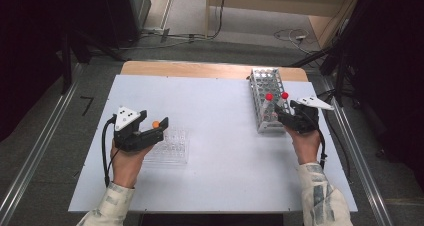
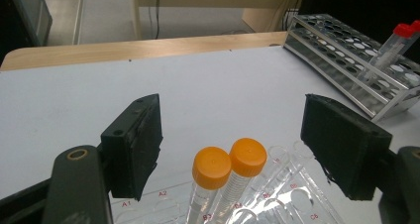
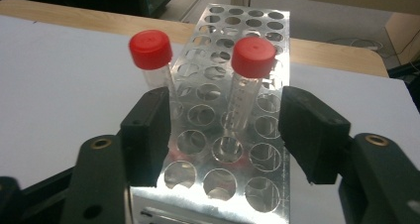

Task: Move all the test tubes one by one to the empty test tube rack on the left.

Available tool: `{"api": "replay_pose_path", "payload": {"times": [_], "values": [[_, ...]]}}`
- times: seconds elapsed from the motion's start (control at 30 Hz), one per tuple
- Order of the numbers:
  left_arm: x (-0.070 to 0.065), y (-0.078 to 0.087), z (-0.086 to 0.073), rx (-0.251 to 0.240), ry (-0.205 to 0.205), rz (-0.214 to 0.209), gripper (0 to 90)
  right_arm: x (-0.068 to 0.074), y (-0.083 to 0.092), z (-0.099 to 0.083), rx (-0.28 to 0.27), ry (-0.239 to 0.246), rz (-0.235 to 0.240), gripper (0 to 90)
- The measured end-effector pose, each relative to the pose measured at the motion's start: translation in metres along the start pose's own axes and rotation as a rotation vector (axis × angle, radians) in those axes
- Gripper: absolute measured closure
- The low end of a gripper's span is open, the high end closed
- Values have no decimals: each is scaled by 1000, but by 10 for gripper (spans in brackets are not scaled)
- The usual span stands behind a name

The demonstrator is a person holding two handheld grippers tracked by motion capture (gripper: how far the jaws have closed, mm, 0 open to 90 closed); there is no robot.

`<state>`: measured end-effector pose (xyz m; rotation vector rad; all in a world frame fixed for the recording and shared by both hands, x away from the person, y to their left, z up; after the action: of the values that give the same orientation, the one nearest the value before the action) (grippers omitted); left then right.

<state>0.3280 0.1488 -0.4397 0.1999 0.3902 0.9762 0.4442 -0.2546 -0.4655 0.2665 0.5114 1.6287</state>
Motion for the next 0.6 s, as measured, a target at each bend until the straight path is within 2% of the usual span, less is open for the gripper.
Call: {"api": "replay_pose_path", "payload": {"times": [0.17,0.33,0.6], "values": [[0,1,1,-5,0,-1,245,-5,-12,-2,-2,-4,-16,442],[0,1,1,-9,1,0,246,-4,-22,-2,3,21,-30,500],[0,1,1,-8,1,3,245,-1,-34,1,1,18,-33,625]]}}
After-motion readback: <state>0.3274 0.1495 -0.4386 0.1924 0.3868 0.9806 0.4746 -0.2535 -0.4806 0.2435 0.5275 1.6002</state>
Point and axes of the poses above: each handheld gripper's, and its own axes: y roughly backward along the jaws, z roughly out of its top, x roughly to its left, the point moved 8 cm from there along -y, roughly forward along the jaws, and after that the axes turned 14 degrees about -z, right-handed, at the moved point
